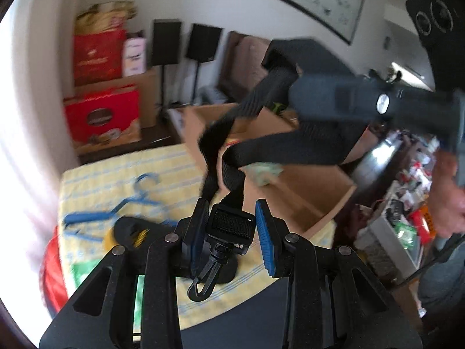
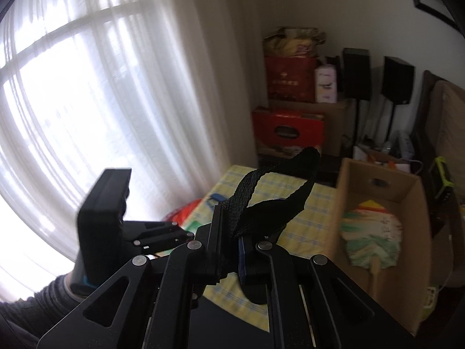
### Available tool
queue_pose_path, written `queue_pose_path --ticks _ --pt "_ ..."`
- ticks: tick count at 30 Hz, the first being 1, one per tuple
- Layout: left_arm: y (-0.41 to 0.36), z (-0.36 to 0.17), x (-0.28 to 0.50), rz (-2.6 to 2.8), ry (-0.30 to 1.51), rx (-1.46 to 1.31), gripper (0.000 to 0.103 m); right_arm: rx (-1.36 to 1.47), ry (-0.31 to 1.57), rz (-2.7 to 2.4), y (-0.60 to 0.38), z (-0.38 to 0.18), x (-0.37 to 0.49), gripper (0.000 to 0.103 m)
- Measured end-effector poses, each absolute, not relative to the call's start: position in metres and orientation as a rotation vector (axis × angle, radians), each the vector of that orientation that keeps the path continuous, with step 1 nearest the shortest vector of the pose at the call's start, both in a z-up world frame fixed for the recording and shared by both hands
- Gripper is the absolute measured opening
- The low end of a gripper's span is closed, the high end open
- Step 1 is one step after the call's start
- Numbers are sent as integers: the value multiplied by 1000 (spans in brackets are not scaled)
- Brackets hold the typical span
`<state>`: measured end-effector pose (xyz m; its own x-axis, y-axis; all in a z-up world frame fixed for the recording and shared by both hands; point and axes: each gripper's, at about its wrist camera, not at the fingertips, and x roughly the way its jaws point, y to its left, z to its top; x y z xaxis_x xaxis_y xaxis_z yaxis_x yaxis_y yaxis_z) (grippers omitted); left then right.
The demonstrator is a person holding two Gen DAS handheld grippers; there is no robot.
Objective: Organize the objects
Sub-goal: 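Carry the black bag over the box with the right tool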
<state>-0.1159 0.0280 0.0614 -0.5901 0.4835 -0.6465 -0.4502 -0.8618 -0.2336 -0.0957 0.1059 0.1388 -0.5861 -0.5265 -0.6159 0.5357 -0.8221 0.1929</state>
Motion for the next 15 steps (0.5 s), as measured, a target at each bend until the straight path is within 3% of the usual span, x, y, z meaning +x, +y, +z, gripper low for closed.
queue_pose_path --ticks 15 --pt "186 63 -167 2230 19 -1047 31 1026 -132 -2652 262 132 -100 7"
